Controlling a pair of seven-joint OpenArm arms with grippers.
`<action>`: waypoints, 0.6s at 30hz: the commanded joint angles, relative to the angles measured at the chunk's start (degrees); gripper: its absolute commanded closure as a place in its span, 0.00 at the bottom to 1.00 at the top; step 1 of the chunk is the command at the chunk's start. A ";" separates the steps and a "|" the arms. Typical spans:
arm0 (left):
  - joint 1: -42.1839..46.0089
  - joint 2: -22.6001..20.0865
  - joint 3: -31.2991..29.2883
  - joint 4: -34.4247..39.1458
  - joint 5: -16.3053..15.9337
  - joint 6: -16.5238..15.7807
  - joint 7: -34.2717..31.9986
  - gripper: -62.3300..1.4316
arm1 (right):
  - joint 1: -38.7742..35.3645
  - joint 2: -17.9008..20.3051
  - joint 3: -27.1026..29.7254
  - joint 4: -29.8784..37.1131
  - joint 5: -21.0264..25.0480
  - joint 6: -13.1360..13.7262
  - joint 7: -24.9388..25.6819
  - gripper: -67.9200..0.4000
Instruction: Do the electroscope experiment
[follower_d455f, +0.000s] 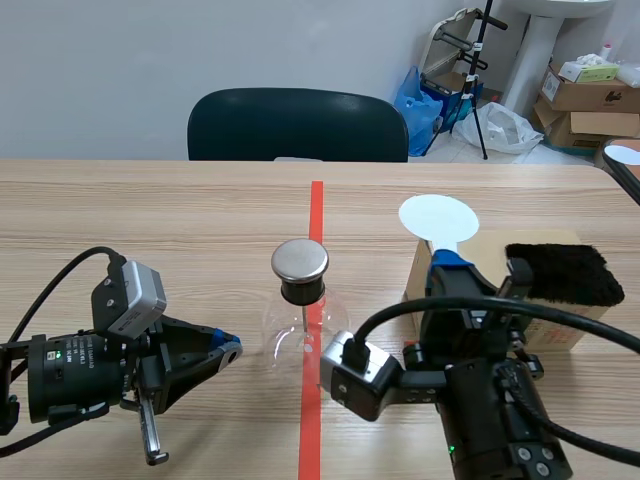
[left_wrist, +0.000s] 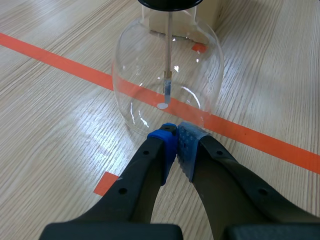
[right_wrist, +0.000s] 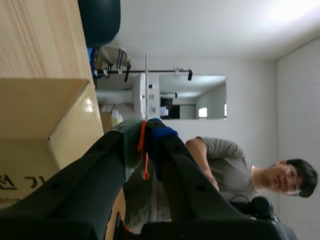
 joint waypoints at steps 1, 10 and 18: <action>-0.79 -0.07 -0.07 0.70 -0.79 -0.07 -0.96 0.92 | 0.66 0.42 0.15 0.68 -0.04 -0.83 -1.05 0.98; -0.79 -0.07 -0.07 0.70 -0.79 -0.07 -0.96 0.92 | 0.66 0.42 0.15 0.68 -0.04 -0.83 -2.82 0.98; -0.79 -0.07 -0.07 0.70 -0.79 -0.07 -0.96 0.92 | 0.66 0.42 0.15 0.68 -0.04 -0.83 4.02 0.98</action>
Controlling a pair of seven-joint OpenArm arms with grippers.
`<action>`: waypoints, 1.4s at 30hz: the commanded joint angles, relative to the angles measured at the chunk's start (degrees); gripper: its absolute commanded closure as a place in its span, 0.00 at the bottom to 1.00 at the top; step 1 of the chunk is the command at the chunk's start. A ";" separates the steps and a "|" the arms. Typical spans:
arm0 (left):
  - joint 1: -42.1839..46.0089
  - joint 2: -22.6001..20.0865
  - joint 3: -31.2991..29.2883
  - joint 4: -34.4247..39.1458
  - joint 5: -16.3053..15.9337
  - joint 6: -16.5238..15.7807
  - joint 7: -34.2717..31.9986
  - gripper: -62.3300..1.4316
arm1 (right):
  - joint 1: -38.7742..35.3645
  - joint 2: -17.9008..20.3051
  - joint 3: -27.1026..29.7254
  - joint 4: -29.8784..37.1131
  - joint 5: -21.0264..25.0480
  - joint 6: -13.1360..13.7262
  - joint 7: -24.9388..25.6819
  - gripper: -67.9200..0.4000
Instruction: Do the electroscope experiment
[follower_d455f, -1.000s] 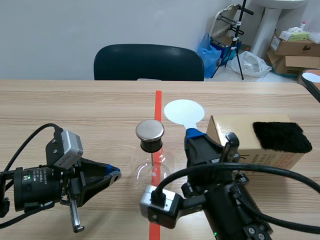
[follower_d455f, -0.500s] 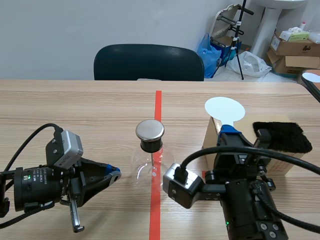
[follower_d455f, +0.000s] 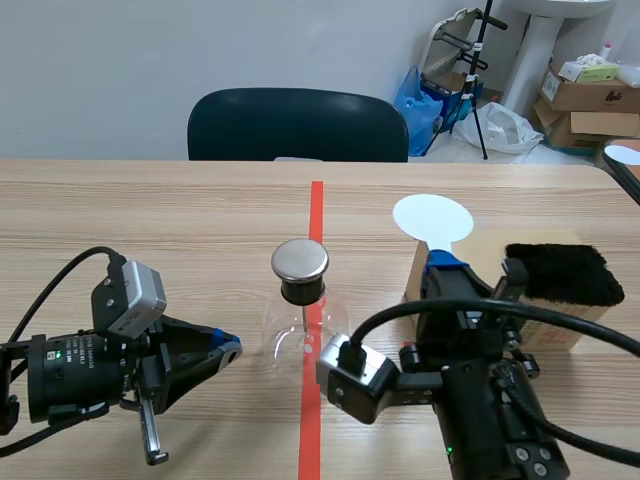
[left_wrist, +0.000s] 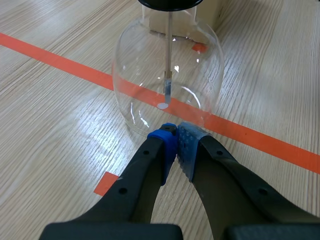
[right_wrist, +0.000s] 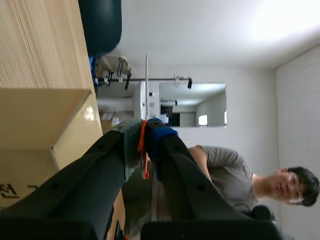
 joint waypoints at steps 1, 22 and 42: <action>-0.79 -0.07 -0.07 0.70 -0.79 -0.07 -0.96 0.92 | 0.66 0.42 0.15 0.68 -0.04 -0.83 1.68 0.98; -0.79 -0.07 -0.07 0.70 -0.79 -0.07 -0.96 0.92 | 0.66 0.39 0.15 0.68 -0.04 -0.83 25.14 0.98; -0.76 -0.07 -0.07 0.70 -0.81 -0.07 -0.98 0.92 | 0.66 0.39 0.15 0.68 -0.04 -0.83 29.42 0.98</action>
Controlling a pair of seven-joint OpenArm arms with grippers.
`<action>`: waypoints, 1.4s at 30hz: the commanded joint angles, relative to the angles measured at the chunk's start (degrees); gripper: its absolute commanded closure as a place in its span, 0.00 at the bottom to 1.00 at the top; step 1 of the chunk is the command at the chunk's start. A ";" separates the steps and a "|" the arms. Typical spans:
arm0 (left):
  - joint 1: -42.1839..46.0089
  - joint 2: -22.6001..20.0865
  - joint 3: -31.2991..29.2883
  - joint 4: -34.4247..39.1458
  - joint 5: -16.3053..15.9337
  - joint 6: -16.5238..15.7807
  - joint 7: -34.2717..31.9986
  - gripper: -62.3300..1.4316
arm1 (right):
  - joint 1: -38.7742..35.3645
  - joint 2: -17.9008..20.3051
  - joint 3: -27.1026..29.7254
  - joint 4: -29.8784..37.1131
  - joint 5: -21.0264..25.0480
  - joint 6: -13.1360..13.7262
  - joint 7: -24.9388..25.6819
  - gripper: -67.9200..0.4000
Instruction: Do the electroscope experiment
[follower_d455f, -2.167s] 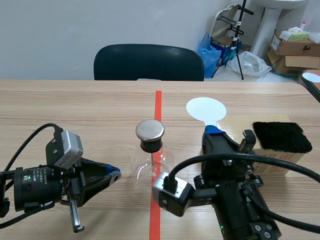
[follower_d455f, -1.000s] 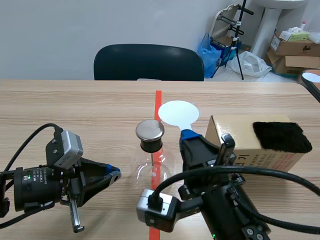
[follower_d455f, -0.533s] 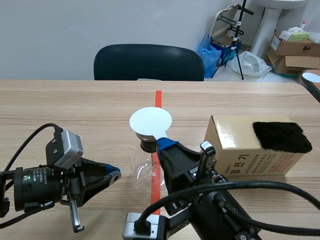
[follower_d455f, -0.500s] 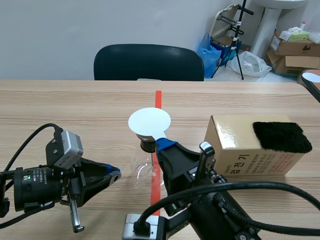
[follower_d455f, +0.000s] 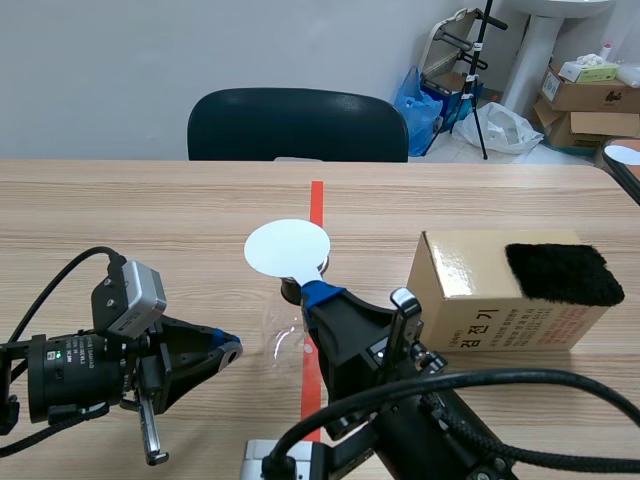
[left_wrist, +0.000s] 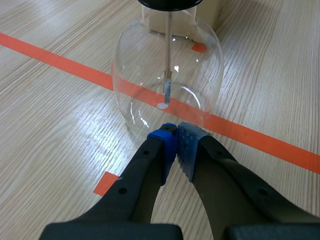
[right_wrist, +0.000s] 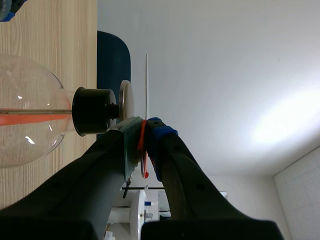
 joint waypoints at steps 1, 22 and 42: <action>-0.76 -0.07 -0.07 0.70 -0.81 -0.07 -0.98 0.92 | 0.66 0.37 0.15 0.68 -0.04 -0.83 -0.24 0.98; -0.76 -0.07 -0.07 0.70 -0.81 -0.07 -1.01 0.92 | 0.66 0.39 0.15 0.68 -0.04 -0.81 -16.33 0.98; -0.76 -0.07 -0.07 0.70 -0.81 -0.07 -1.01 0.92 | 0.63 0.39 0.15 0.68 -0.04 -0.81 -34.34 0.98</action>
